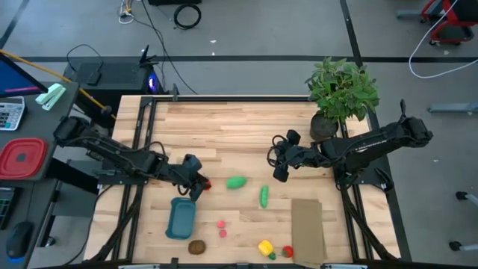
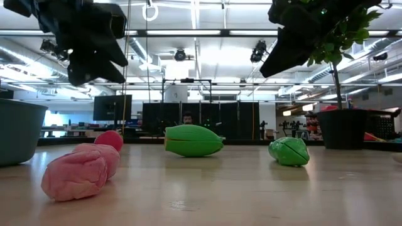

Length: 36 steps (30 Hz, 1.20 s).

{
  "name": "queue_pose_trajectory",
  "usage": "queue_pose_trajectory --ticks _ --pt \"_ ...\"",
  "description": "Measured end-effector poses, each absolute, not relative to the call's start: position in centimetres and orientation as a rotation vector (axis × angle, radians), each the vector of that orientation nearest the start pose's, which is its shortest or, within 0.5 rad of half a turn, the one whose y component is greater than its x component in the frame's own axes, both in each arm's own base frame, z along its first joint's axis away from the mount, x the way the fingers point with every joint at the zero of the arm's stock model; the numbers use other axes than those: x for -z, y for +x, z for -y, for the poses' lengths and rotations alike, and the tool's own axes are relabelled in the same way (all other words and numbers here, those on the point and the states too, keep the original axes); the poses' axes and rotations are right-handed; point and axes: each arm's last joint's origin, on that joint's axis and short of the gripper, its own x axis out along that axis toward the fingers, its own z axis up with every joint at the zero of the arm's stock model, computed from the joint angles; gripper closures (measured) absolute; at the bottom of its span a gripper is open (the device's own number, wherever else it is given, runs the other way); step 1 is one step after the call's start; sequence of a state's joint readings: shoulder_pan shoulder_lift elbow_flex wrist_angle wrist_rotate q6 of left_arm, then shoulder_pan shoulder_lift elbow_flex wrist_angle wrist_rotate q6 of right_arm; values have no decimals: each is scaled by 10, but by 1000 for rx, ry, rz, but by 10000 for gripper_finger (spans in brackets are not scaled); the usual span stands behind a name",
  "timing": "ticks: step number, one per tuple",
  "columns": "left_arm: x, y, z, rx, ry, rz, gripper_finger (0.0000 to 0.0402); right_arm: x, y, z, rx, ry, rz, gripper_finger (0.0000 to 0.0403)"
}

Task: Pick and placing Produce into tupperware
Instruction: Put the brown kiwi into the blue bin

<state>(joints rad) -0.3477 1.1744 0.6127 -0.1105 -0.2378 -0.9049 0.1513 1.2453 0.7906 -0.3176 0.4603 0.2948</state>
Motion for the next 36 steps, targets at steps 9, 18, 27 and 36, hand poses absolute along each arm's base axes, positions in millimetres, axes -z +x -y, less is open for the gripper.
queue_pose_trajectory --ticks 9,18,27,36 --pt "-229 232 84 -104 -551 -610 239 -234 248 -25 389 19 -692 170" --pt "-258 264 124 -89 -454 -849 239 -235 249 -25 389 22 -689 170" --pt "-288 285 185 -103 -596 -991 239 -235 249 -25 390 24 -688 173" --pt "-275 271 254 -168 -710 -1174 239 -235 249 -25 398 48 -684 173"
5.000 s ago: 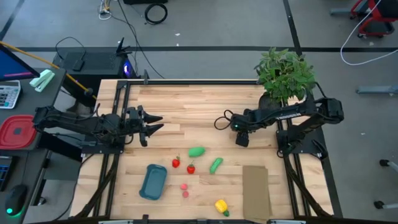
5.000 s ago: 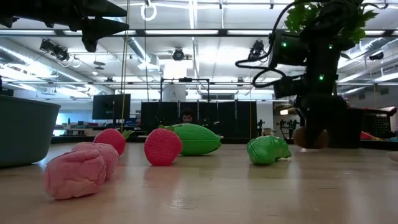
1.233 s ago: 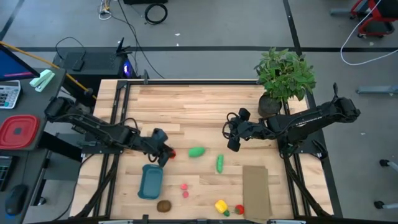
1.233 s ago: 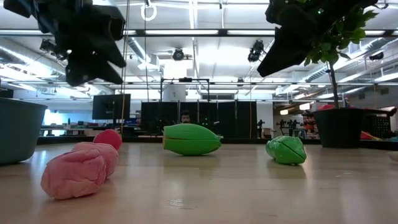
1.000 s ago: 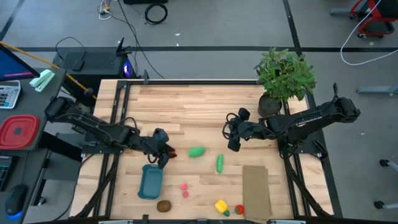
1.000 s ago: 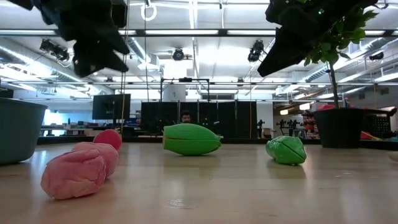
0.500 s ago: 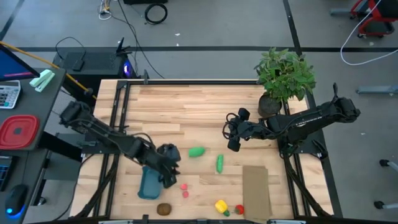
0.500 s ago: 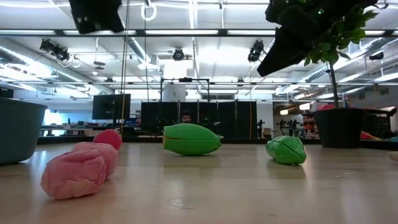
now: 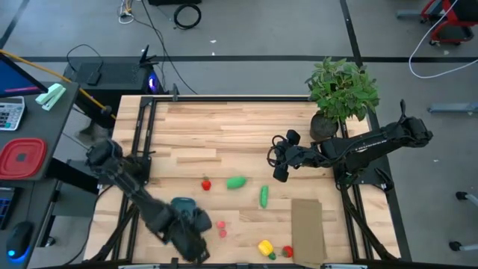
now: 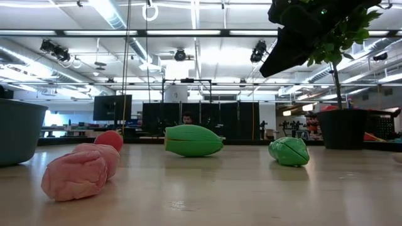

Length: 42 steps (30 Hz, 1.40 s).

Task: Pick and placing Produce into tupperware
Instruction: Put the brown kiwi into the blue bin

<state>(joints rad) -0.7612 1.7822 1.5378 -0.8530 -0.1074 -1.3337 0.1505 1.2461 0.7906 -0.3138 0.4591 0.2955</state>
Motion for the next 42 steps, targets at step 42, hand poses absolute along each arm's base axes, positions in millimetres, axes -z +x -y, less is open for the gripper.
queue_pose_trajectory --ticks 42 --pt "-212 287 285 -105 -599 -1504 198 -234 249 -25 404 64 -681 172"
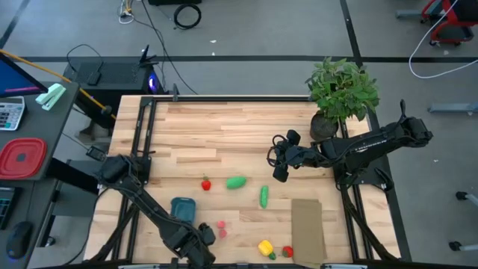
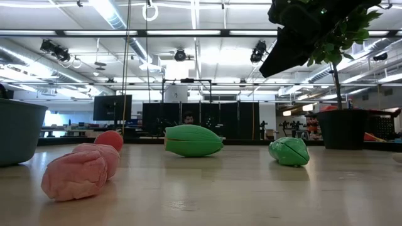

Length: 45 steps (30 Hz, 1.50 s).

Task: Pick and placing Produce into tupperware
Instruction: Put the brown kiwi into the blue bin, then put the top pink peach into the blue bin

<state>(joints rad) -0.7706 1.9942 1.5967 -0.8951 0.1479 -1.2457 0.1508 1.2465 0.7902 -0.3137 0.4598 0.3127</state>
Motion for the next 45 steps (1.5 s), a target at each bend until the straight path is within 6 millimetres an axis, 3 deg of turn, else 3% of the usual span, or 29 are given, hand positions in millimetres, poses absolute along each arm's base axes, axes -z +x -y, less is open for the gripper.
queue_pose_trajectory --ticks 9,21,25,28,32,45 --pt "-211 288 286 -66 -581 -1501 183 -234 248 -25 404 61 -685 172" --pt "-189 293 292 27 -441 -1537 184 -234 248 -25 403 61 -685 172" --pt "-187 294 290 10 -432 -1527 184 -234 248 -25 404 61 -685 172" --pt "-175 293 287 -49 -384 -1547 184 -234 248 -25 404 61 -685 172" --pt "-185 294 285 -53 -418 -1534 184 -234 248 -25 404 62 -685 172" --pt "-182 311 265 -69 -331 -1480 202 -234 248 -25 404 62 -685 172"
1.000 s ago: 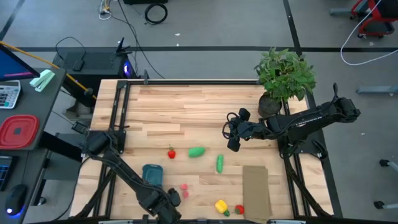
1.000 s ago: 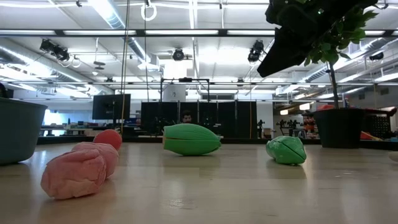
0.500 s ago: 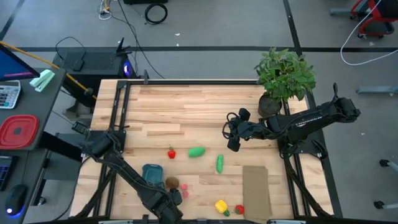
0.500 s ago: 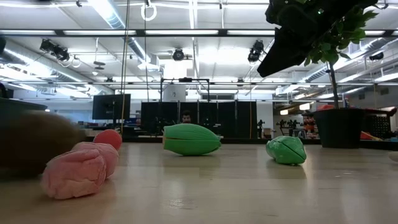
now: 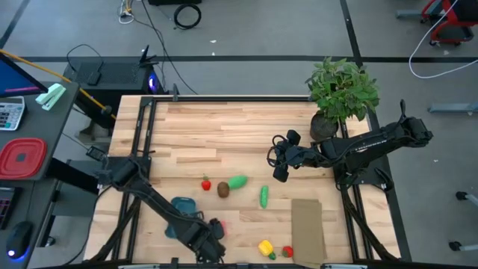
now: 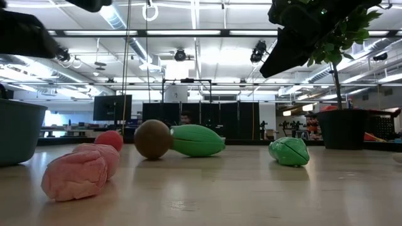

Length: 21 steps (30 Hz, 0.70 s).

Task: Pick and placing Produce into tupperware
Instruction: Put the top pink peach into the blue bin

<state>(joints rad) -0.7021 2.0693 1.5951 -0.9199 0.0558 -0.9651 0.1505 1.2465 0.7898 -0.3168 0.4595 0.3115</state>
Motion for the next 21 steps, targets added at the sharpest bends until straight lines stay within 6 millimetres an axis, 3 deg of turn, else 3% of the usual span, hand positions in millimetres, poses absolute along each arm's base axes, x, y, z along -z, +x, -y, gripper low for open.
queue_pose_trajectory --ticks 21 --pt "-182 352 211 -3 -219 -1421 209 -234 248 -25 404 62 -685 172"
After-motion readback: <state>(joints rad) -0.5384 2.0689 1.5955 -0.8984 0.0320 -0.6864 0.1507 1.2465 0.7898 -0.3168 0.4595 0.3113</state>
